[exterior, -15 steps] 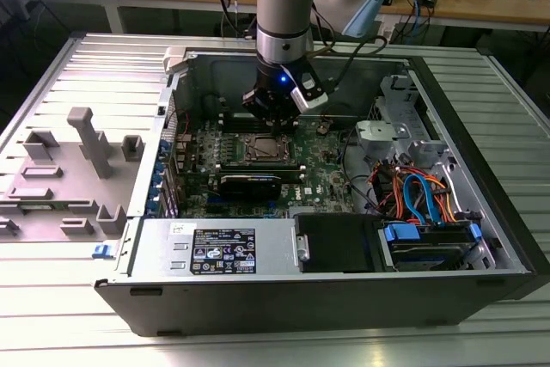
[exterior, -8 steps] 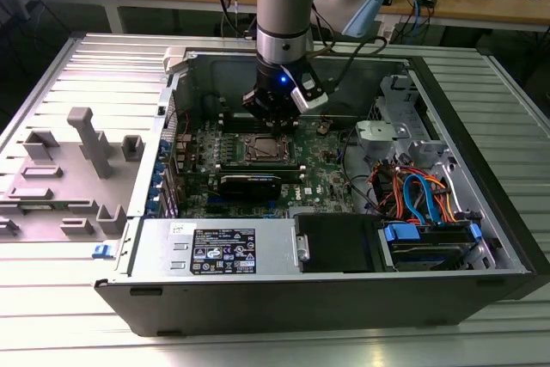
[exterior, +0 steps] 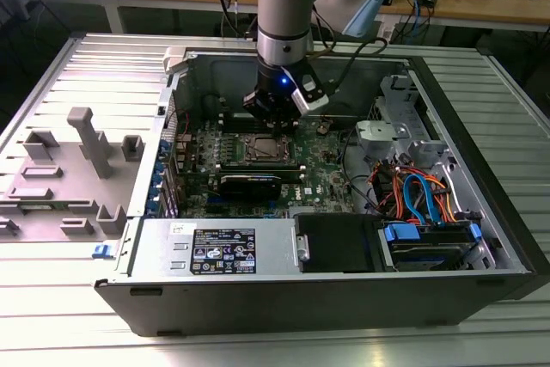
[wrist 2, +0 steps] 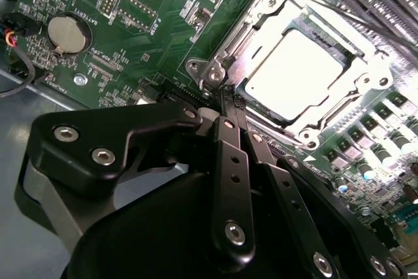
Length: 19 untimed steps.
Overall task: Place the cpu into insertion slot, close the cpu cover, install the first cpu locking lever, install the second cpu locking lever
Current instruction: 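Install the first cpu locking lever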
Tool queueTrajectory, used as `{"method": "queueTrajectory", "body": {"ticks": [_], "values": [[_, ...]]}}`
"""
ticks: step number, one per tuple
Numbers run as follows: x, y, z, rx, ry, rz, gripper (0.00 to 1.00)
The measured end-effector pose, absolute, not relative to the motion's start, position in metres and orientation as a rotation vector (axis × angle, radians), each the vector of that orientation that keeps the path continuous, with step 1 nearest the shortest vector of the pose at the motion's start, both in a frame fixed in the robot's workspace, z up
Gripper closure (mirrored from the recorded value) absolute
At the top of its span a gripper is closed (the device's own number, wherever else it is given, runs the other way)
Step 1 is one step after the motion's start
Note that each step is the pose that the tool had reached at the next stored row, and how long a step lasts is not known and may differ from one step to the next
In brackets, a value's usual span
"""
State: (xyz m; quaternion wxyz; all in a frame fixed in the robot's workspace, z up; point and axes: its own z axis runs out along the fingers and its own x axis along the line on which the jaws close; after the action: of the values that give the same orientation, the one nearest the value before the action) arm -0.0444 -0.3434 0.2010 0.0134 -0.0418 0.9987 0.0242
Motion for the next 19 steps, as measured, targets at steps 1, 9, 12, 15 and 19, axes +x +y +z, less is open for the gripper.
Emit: {"method": "queueTrajectory", "body": {"ticks": [1, 9, 12, 15, 19], "values": [[-0.0444, -0.3433, 0.2010, -0.130, 3.111, 0.085, 0.89], [-0.0445, -0.3434, 0.2064, -0.130, 3.110, 0.092, 0.89], [-0.0445, -0.3461, 0.2066, -0.130, 3.111, 0.091, 0.89], [-0.0446, -0.3472, 0.2066, -0.130, 3.111, 0.092, 0.89], [-0.0445, -0.3474, 0.2066, -0.130, 3.111, 0.091, 0.89]]}}
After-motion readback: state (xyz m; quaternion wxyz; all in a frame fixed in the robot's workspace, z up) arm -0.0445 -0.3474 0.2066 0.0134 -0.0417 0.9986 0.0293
